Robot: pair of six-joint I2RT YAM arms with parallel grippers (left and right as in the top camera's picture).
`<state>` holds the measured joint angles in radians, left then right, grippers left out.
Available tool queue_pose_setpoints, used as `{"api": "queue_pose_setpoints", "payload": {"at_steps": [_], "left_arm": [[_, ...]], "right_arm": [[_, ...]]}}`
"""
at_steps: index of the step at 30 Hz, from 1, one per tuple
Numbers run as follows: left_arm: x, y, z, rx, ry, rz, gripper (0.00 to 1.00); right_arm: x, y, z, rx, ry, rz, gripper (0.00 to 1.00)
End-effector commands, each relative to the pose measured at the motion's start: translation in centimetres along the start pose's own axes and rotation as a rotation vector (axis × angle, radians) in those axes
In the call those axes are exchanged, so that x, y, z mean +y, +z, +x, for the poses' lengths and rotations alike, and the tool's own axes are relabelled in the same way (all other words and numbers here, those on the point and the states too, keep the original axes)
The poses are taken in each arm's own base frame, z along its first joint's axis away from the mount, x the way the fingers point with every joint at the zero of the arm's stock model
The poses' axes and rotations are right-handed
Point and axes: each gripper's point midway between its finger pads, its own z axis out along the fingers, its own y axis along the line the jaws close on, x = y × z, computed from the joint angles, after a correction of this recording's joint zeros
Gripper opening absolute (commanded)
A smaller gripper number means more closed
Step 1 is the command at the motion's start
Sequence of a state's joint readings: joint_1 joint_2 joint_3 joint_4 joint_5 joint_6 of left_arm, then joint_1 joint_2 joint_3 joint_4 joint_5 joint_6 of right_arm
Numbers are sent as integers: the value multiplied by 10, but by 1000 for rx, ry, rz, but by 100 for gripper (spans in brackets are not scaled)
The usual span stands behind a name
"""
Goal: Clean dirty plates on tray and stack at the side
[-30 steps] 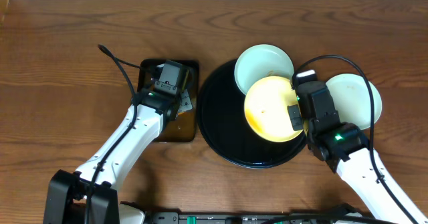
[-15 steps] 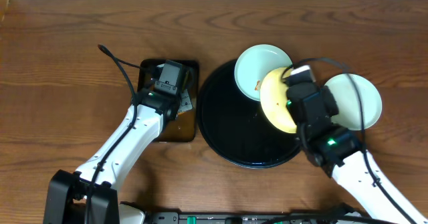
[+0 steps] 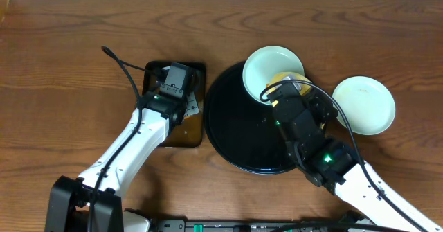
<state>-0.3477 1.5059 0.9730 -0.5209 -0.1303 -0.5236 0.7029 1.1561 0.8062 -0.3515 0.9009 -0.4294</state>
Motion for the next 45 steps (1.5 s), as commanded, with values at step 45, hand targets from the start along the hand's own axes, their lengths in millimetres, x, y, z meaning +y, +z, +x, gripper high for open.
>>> {"api": "queue_pose_setpoints", "payload": {"at_steps": [45], "left_arm": [[-129, -32, 65, 152, 194, 476, 8]], "right_arm": [[124, 21, 127, 612, 833, -831, 1]]}}
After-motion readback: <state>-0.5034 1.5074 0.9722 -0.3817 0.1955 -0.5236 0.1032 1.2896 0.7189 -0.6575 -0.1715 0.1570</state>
